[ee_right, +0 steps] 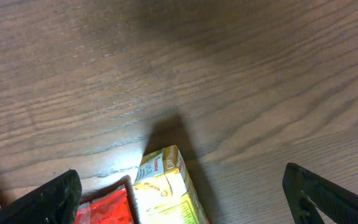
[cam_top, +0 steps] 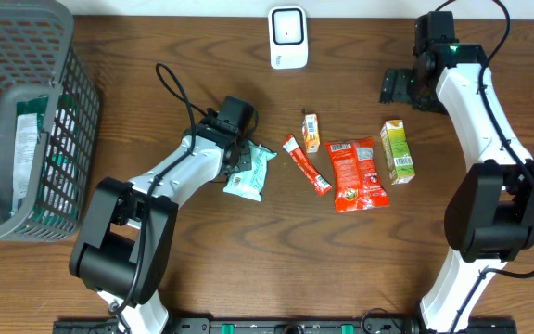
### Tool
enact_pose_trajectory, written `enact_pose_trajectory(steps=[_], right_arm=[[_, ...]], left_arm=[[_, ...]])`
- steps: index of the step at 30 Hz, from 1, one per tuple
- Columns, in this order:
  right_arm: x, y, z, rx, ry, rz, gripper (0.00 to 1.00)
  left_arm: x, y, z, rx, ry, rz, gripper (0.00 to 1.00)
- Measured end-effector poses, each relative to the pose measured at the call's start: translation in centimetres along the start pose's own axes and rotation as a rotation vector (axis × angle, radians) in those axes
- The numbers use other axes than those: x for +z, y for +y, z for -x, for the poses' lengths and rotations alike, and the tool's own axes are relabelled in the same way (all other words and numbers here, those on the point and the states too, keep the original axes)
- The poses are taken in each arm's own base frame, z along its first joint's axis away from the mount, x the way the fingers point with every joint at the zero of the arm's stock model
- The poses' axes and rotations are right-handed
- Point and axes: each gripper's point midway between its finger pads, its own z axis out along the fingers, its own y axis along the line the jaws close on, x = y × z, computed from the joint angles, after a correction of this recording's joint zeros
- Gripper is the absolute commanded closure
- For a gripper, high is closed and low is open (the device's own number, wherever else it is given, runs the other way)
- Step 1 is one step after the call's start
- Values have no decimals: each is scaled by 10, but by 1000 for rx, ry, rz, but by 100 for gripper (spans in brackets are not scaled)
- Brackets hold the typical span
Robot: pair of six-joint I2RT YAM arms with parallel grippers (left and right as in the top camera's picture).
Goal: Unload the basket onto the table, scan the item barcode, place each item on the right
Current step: 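Push the wipes pack rightward with the left gripper and release it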
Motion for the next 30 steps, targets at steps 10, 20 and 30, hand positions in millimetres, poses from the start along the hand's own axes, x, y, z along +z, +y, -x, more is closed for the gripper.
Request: enact_pose_trajectory(steps=[10,20,30], right_arm=[[0,0,0,0,0,0,1],[0,0,0,0,0,0,1],[0,0,0,0,0,0,1]], left_arm=[[-24,-3,17,-7,-81,-23,92],[10,8,-11,-3,30,30,92],[2,-45,-45,14,181,-208,91]])
